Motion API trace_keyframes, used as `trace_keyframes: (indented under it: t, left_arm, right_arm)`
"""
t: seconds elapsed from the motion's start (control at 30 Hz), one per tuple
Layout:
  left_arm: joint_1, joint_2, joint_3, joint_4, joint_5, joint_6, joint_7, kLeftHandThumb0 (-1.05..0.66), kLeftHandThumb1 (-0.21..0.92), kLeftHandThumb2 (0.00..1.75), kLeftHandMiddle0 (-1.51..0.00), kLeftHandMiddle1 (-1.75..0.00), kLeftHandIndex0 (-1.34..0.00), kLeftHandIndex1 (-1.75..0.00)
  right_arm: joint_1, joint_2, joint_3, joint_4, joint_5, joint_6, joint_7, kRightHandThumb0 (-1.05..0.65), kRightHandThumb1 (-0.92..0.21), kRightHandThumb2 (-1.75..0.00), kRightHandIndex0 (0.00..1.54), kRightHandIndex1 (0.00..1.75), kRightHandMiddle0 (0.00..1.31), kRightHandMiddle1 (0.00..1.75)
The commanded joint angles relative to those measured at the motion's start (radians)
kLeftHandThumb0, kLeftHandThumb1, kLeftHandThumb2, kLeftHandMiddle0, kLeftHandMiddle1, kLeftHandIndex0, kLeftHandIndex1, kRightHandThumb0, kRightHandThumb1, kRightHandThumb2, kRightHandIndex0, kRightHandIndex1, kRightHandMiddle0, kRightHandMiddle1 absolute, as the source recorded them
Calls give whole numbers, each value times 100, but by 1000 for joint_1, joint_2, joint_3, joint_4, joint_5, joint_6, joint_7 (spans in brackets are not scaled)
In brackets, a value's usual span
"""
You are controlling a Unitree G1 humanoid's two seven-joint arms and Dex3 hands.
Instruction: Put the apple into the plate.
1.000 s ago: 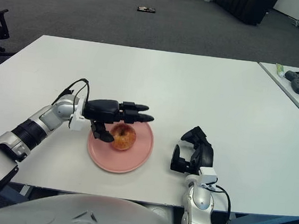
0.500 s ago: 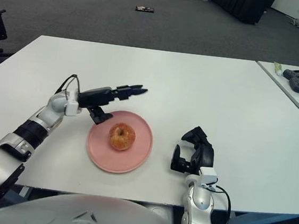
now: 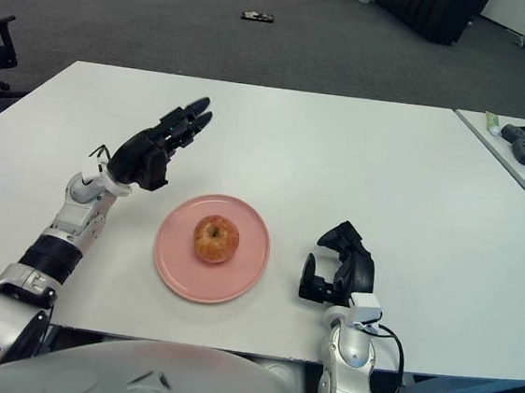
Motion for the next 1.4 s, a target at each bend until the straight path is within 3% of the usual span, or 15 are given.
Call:
trace_keyframes:
  t: [0.0, 0.07, 0.13, 0.17, 0.27, 0.47, 0.73, 0.77, 0.83, 0.97, 1.37]
  left_arm:
    - [26, -45, 61, 3, 12, 47, 92, -105, 92, 92, -4, -28, 0, -81]
    - [35, -59, 76, 4, 17, 58, 109, -102, 92, 95, -4, -62, -6, -125]
    - [45, -73, 89, -5, 33, 71, 134, -99, 92, 97, -8, -77, -10, -140]
    - [50, -78, 94, -10, 41, 75, 146, -96, 92, 99, -17, -88, -16, -147]
    - [71, -101, 112, 0, 102, 46, 211, -88, 92, 100, -32, -107, -30, -157]
    - [86, -133, 140, 30, 178, 5, 289, -75, 92, 100, -46, -161, -52, -172]
    - [155, -172, 157, 6, 179, 38, 325, -59, 92, 94, -60, -174, -63, -174]
    - [168, -177, 157, 2, 182, 40, 330, -52, 79, 97, -64, -174, -56, -175]
    - [179, -183, 158, -2, 185, 44, 335, -47, 68, 99, -68, -174, -49, -175]
    - [213, -199, 152, -15, 183, 55, 334, -42, 59, 100, -73, -175, -44, -175]
    - [298, -235, 143, -92, 223, 132, 384, -40, 60, 97, -74, -175, -40, -175]
  right_arm:
    - [-13, 2, -1, 1, 1, -1, -6, -1, 6, -175, 91, 175, 65, 174]
    - [-14, 3, -1, 1, 0, -4, -7, -1, 6, -175, 91, 175, 66, 173]
    - [-14, 1, -2, 1, -1, -3, -8, -1, 6, -175, 91, 175, 66, 172]
    - [-14, 0, -3, 0, -1, -3, -8, -1, 6, -175, 91, 175, 67, 172]
    - [-14, -2, -3, 0, -5, -3, -9, -1, 6, -175, 91, 175, 66, 172]
    - [-14, -6, -4, 3, -9, -9, -9, -1, 6, -175, 91, 175, 65, 173]
    - [-14, -4, -3, 6, -8, -18, -9, -1, 6, -175, 91, 175, 67, 172]
    - [-15, -3, -3, 7, -7, -19, -8, -1, 6, -175, 91, 175, 67, 172]
    - [-16, -3, -3, 8, -6, -20, -8, -1, 6, -175, 91, 175, 67, 171]
    - [-18, 1, 0, 7, -8, -20, -11, -1, 7, -175, 91, 175, 70, 169]
    - [-22, 0, 5, 5, -48, -21, -36, -1, 10, -175, 92, 175, 75, 162]
